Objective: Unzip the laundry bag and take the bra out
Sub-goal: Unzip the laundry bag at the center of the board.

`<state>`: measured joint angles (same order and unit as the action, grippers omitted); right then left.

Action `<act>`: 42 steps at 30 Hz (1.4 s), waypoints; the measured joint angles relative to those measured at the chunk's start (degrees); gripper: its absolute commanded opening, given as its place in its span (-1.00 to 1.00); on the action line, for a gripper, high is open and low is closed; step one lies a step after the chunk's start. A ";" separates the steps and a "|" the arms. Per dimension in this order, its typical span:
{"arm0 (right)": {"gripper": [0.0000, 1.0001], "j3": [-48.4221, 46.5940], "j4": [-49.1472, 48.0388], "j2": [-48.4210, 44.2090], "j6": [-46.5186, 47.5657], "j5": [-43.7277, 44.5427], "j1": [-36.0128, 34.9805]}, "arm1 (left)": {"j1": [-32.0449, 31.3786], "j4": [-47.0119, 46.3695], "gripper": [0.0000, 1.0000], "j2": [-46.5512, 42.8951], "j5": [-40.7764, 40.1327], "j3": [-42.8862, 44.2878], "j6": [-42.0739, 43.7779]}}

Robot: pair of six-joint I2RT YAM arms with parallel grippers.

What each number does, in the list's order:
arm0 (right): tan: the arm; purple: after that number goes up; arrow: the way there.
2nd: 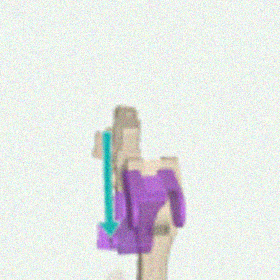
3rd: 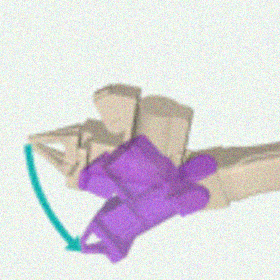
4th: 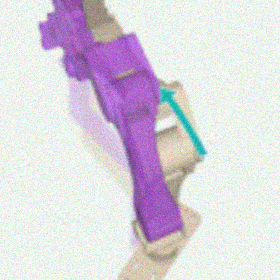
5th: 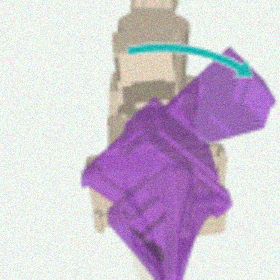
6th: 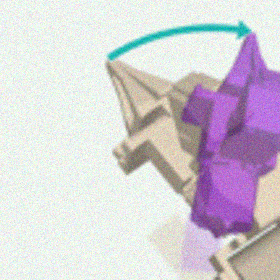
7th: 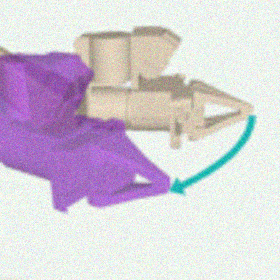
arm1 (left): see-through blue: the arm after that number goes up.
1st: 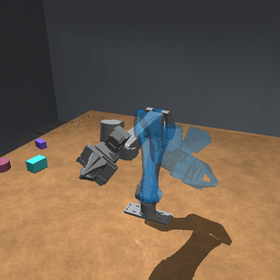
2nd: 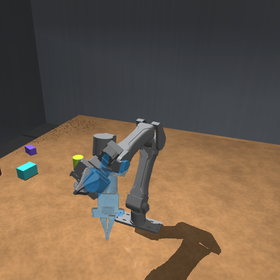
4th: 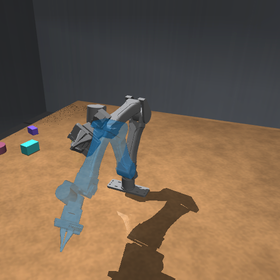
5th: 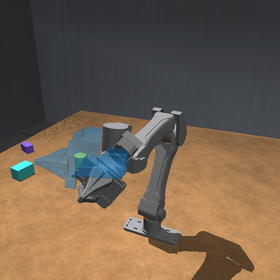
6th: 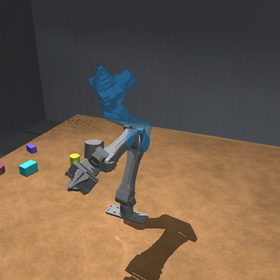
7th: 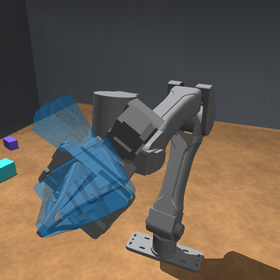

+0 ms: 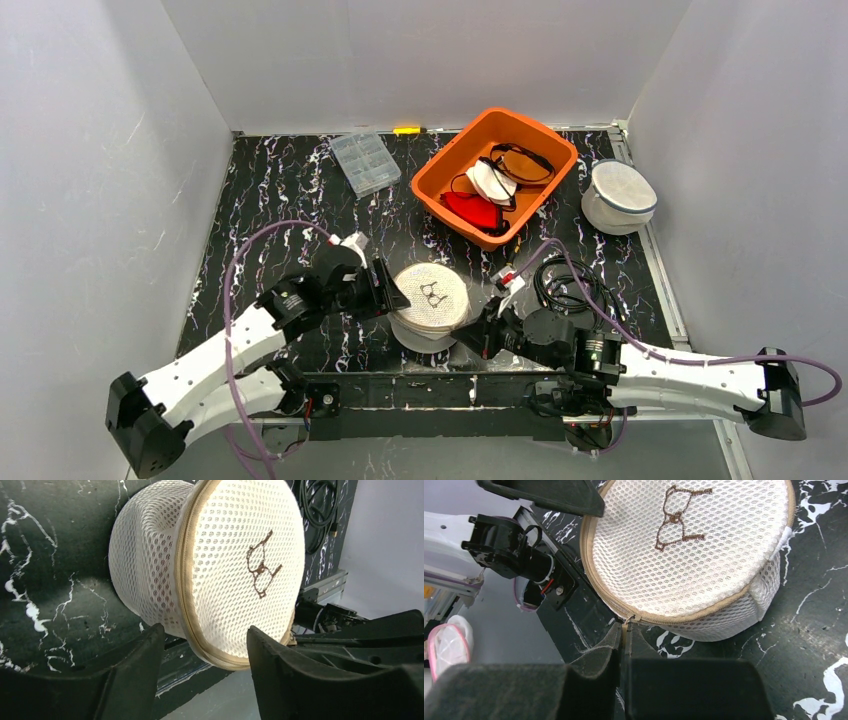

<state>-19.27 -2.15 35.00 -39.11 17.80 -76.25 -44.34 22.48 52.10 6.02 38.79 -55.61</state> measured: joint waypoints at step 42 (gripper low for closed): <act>-0.97 -5.33 -23.74 24.02 2.12 -10.01 -2.25 | -13.53 1.75 -0.12 -8.57 -9.99 -5.84 -21.44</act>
<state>-24.60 -25.89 59.02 -36.99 7.79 -78.50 -57.87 24.23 43.53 -3.97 32.95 -77.06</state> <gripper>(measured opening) 0.096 0.517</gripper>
